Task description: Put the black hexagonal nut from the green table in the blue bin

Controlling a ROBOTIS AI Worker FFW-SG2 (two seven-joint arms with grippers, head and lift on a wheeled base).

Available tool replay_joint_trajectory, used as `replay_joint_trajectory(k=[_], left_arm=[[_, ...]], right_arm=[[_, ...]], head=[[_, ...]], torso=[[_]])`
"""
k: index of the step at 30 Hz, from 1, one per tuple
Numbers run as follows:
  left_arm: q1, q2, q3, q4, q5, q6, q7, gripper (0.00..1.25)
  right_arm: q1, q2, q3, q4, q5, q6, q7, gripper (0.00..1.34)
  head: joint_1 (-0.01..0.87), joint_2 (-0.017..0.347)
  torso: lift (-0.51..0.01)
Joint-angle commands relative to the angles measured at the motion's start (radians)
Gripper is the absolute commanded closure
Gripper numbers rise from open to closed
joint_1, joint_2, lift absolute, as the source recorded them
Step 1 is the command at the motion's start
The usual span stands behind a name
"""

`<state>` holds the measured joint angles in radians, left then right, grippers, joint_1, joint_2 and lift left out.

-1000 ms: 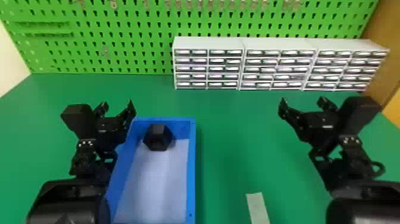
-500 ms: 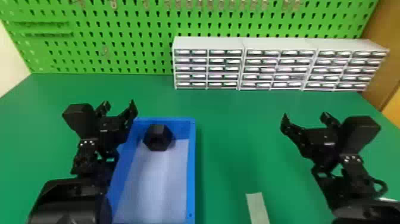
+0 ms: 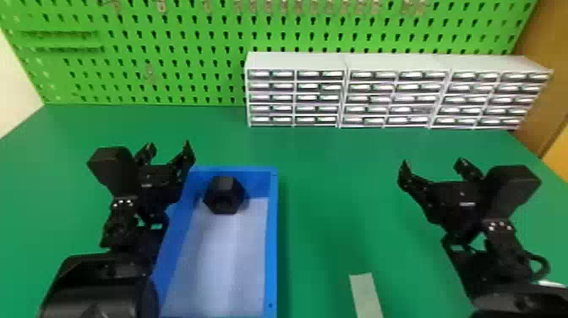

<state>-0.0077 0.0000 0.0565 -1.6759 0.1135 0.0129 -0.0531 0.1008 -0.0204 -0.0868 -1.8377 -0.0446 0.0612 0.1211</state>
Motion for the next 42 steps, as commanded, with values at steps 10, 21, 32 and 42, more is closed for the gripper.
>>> replay_joint_trajectory(k=[10, 21, 32, 42], left_arm=[[0.003, -0.003, -0.003, -0.001, 0.005, -0.005, -0.001, 0.51], [0.005, -0.003, -0.003, -0.001, 0.012, -0.013, -0.001, 0.51], [0.005, -0.003, -0.006, -0.001, 0.011, -0.013, -0.001, 0.51], [0.008, -0.003, -0.003, -0.001, 0.005, -0.010, -0.001, 0.51]], right_arm=[[0.017, 0.000, 0.001, -0.008, -0.012, -0.017, 0.000, 0.17], [0.045, 0.007, -0.005, -0.031, -0.015, -0.021, -0.005, 0.17], [0.047, 0.004, -0.005, -0.032, -0.015, -0.021, -0.005, 0.17], [0.045, -0.001, -0.004, -0.032, -0.015, -0.018, -0.005, 0.17]], head=[[0.686, 0.051], [0.686, 0.051], [0.686, 0.051], [0.686, 0.051]], torso=[[-0.097], [-0.097], [-0.097], [-0.097]])
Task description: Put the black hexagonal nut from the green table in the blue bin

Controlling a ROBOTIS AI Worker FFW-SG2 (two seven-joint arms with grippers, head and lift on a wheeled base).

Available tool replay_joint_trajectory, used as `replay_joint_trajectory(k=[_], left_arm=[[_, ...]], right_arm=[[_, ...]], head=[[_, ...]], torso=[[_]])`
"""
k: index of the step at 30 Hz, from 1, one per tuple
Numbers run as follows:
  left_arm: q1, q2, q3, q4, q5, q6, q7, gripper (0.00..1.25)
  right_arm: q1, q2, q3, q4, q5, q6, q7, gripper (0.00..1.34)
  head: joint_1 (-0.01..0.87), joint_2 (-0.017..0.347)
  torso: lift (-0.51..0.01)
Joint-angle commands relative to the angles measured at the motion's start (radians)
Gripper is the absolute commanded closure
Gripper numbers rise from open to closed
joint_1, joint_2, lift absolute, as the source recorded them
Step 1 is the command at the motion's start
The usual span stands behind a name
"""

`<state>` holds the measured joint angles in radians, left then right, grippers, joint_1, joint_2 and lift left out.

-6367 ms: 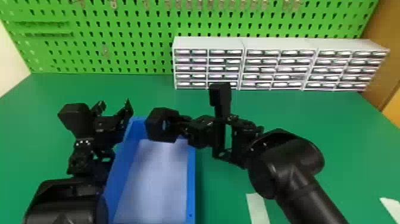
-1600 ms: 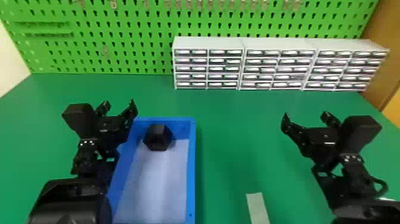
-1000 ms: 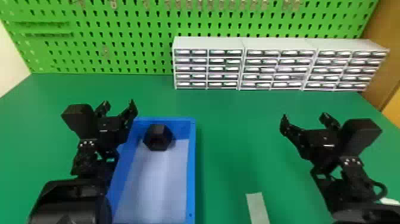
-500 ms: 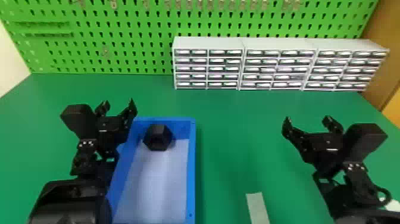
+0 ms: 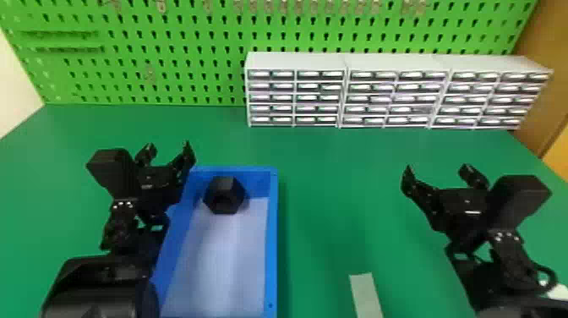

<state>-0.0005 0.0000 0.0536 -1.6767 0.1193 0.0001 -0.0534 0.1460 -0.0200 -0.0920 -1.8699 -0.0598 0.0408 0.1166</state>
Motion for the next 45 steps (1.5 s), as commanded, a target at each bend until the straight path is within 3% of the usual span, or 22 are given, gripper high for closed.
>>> replay_joint_trajectory(k=[1, 15, 45], left_arm=[[-0.001, -0.003, -0.001, 0.000, -0.003, 0.006, 0.000, 0.51], [-0.009, -0.003, -0.004, -0.005, -0.061, 0.038, -0.036, 0.51], [-0.018, -0.003, 0.031, -0.018, -0.092, 0.069, -0.060, 0.51]], right_arm=[[0.000, -0.001, 0.001, 0.000, 0.000, 0.002, 0.000, 0.17], [0.000, -0.003, 0.001, 0.000, -0.002, 0.011, 0.000, 0.17], [-0.005, -0.012, 0.000, 0.000, -0.006, 0.014, 0.000, 0.17]], head=[[0.686, 0.051], [0.686, 0.051], [0.686, 0.051]], torso=[[-0.097], [-0.097], [-0.097]])
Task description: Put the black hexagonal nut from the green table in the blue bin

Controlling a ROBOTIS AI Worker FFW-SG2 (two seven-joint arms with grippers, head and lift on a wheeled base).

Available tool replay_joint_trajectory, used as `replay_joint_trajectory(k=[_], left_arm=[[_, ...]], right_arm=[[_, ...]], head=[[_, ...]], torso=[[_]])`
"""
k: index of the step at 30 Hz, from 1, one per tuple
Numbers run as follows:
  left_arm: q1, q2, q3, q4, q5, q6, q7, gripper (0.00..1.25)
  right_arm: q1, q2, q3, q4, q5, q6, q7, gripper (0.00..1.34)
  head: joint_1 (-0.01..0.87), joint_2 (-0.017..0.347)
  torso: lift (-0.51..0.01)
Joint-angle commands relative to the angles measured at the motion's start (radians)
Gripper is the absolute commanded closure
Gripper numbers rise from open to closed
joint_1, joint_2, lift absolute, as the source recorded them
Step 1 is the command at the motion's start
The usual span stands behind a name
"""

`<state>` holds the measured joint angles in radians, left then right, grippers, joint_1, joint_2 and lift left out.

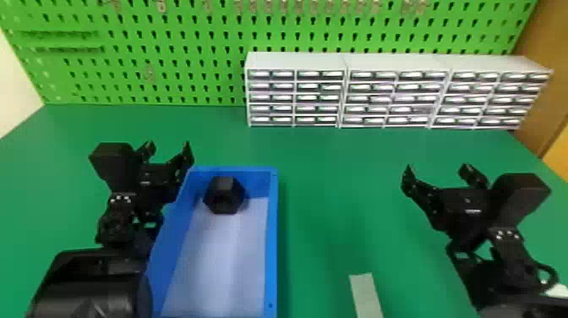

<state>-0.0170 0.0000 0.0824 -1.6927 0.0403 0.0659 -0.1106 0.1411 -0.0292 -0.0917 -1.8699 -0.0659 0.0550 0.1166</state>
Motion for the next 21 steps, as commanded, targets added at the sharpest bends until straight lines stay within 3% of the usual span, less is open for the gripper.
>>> replay_joint_trajectory(k=[1, 21], left_arm=[[-0.001, -0.003, 0.002, -0.004, -0.017, 0.003, -0.004, 0.51], [-0.001, -0.003, 0.008, -0.010, -0.010, 0.006, -0.009, 0.51]], right_arm=[[0.000, -0.003, 0.000, 0.000, -0.002, 0.000, 0.000, 0.17], [0.003, -0.008, 0.004, 0.000, -0.005, 0.000, 0.000, 0.17]], head=[[0.686, 0.051], [0.686, 0.051]], torso=[[-0.097], [-0.097]])
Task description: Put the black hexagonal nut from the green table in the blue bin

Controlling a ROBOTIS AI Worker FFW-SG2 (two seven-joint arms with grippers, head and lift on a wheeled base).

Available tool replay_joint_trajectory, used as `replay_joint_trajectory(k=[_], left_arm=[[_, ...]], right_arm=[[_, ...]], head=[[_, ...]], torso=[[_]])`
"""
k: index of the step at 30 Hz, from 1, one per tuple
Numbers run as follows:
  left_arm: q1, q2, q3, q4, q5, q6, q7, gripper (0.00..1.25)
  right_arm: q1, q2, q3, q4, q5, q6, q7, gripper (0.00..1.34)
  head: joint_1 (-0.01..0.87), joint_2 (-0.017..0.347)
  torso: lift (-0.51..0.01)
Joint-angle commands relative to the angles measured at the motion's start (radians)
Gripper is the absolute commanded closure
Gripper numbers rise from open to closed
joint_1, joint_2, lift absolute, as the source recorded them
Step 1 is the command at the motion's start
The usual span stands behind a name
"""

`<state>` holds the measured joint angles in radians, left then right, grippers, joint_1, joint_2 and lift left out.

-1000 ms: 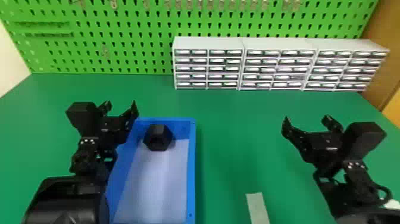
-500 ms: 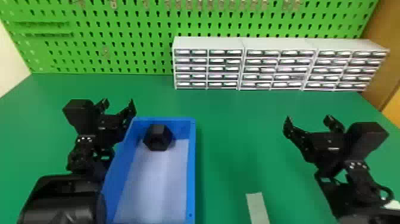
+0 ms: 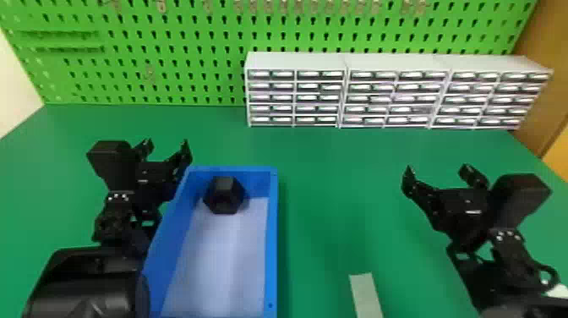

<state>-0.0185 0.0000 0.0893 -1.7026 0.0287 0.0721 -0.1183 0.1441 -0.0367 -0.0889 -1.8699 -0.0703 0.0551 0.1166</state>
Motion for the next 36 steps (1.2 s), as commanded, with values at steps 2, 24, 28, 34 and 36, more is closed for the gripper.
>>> replay_joint_trajectory(k=[2, 24, 28, 34, 36], left_arm=[[0.002, -0.003, 0.001, 0.000, 0.002, 0.000, 0.000, 0.51], [0.000, -0.003, -0.007, 0.000, -0.001, 0.009, 0.000, 0.51], [-0.001, -0.003, -0.008, 0.000, -0.001, 0.009, -0.001, 0.51], [-0.001, -0.003, -0.008, 0.000, 0.000, 0.009, 0.000, 0.51], [-0.001, -0.003, -0.008, 0.000, 0.000, 0.009, 0.000, 0.51]], right_arm=[[0.002, 0.000, 0.001, 0.000, 0.000, 0.000, 0.000, 0.17], [-0.003, -0.003, 0.001, 0.000, -0.003, 0.005, 0.000, 0.17], [-0.003, -0.003, 0.001, 0.000, -0.008, 0.005, 0.000, 0.17], [-0.003, -0.008, 0.003, 0.000, -0.011, 0.005, 0.000, 0.17], [-0.005, -0.008, 0.003, 0.000, -0.011, 0.005, 0.000, 0.17]], head=[[0.686, 0.051], [0.686, 0.051], [0.686, 0.051], [0.686, 0.051], [0.686, 0.051]], torso=[[-0.097], [-0.097], [-0.097], [-0.097], [-0.097]])
